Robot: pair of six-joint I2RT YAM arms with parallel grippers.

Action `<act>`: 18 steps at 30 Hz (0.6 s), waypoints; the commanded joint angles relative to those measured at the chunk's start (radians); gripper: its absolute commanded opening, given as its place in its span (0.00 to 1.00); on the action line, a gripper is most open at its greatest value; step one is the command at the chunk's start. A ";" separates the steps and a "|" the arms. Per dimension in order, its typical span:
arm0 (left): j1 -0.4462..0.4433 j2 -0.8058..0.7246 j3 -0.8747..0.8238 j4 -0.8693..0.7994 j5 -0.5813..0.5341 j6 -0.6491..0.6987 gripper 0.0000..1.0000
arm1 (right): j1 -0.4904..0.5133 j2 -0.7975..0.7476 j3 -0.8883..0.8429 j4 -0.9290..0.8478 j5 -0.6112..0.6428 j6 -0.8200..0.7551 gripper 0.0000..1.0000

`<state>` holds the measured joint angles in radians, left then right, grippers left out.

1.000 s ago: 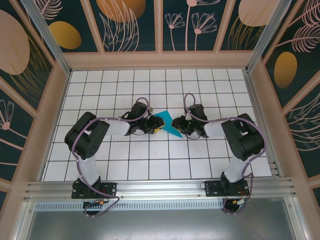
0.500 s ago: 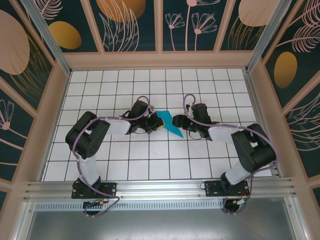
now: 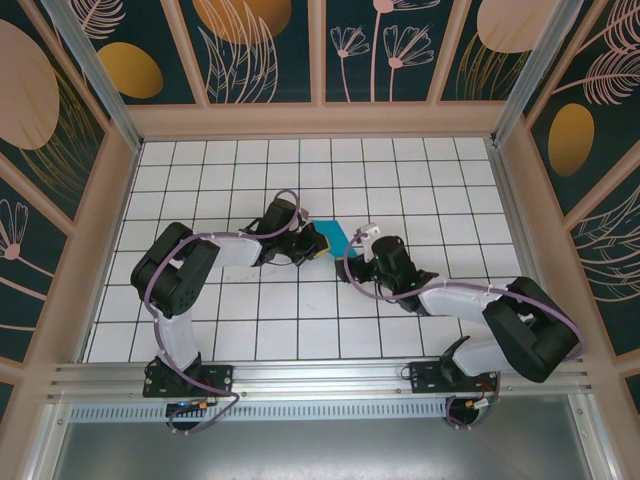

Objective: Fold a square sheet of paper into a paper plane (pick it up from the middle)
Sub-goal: Fold the wing for the fifth time at the center of the table.

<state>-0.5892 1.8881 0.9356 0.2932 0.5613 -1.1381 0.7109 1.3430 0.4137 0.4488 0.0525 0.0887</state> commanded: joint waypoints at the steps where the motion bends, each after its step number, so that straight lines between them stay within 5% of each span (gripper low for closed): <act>1: -0.002 -0.006 0.031 -0.041 0.013 0.019 0.00 | 0.006 -0.045 -0.059 0.140 0.020 -0.143 0.81; 11: -0.001 -0.007 0.060 -0.084 0.018 0.032 0.00 | 0.058 0.087 -0.020 0.176 0.025 -0.288 0.58; 18: 0.000 -0.012 0.066 -0.097 0.016 0.033 0.00 | 0.093 0.236 0.041 0.229 0.078 -0.332 0.53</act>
<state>-0.5892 1.8881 0.9821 0.2264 0.5682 -1.1271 0.7925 1.5444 0.4229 0.6067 0.0906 -0.2028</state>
